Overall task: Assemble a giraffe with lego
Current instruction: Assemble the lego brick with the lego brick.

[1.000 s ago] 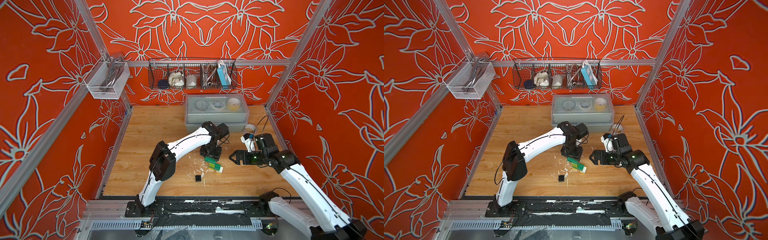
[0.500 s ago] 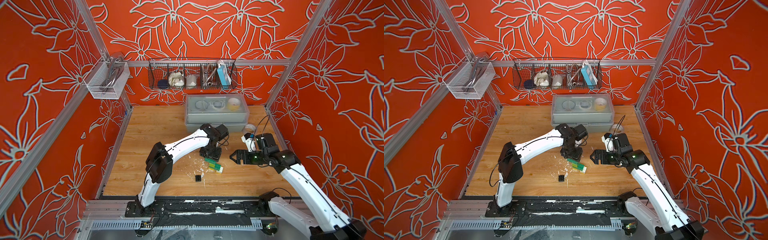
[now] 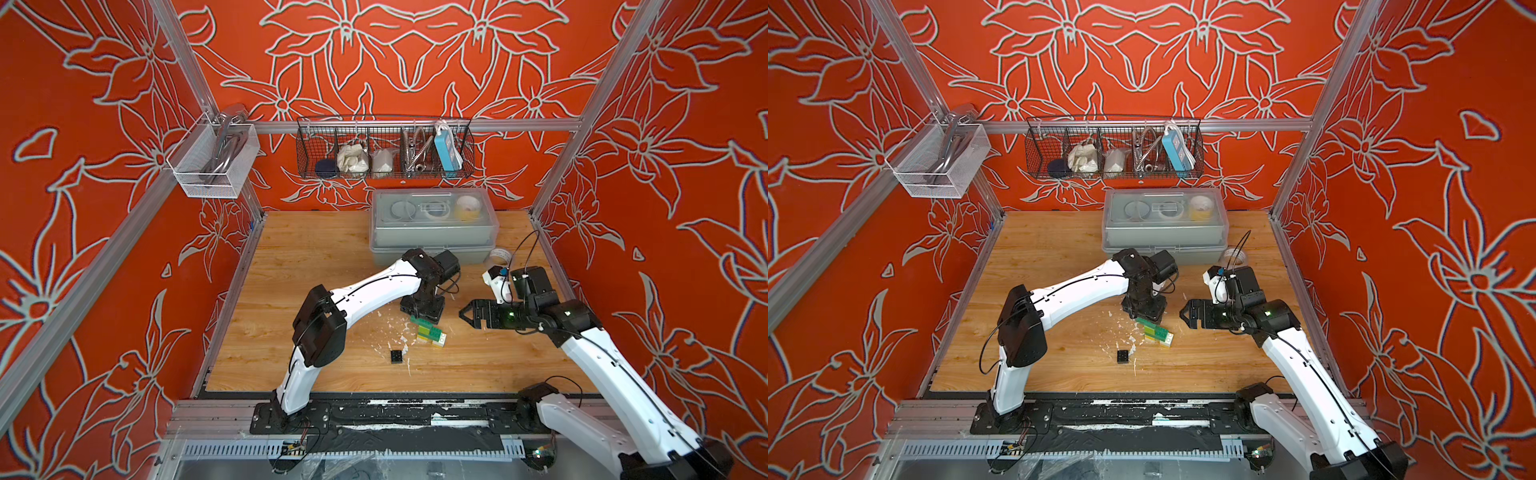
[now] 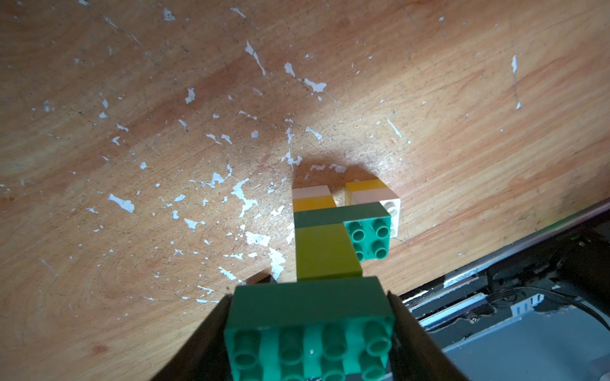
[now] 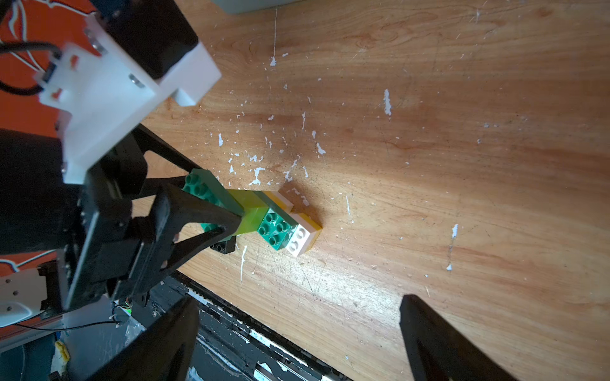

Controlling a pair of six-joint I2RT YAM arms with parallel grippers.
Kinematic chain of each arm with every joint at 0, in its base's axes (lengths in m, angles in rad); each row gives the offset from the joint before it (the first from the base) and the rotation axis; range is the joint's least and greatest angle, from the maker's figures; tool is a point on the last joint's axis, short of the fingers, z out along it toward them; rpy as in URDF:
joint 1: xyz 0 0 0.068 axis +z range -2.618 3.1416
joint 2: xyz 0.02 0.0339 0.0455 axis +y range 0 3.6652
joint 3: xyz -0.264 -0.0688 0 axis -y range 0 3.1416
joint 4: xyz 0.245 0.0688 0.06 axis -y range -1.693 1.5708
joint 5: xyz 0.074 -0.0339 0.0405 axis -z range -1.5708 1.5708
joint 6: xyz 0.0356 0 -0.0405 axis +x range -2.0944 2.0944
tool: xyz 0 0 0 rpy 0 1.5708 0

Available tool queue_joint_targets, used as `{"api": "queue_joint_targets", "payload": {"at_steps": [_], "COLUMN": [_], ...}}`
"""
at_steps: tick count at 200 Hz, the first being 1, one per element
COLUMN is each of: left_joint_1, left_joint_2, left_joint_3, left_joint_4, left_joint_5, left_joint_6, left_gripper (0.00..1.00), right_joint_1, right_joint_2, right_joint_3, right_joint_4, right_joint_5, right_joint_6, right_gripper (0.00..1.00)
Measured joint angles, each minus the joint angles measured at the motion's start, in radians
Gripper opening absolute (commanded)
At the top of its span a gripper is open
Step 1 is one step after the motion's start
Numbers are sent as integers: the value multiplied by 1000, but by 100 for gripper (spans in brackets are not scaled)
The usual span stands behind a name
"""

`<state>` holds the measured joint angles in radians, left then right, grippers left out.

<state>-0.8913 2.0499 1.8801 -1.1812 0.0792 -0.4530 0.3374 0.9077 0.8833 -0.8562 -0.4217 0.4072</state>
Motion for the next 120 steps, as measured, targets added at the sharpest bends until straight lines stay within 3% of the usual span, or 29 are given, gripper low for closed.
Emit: {"api": "queue_joint_targets", "payload": {"at_steps": [120], "left_joint_1": [17], "left_joint_2": [-19], "left_joint_3": [-34], "left_joint_4": [24], "left_joint_5": [20], "left_joint_6": [-19], "left_gripper": [48], "right_joint_1": [-5], "right_joint_2": [-4], "right_joint_3": [0], "right_joint_4": [0], "right_joint_5": [-10], "right_joint_6": [0], "right_gripper": [100]}}
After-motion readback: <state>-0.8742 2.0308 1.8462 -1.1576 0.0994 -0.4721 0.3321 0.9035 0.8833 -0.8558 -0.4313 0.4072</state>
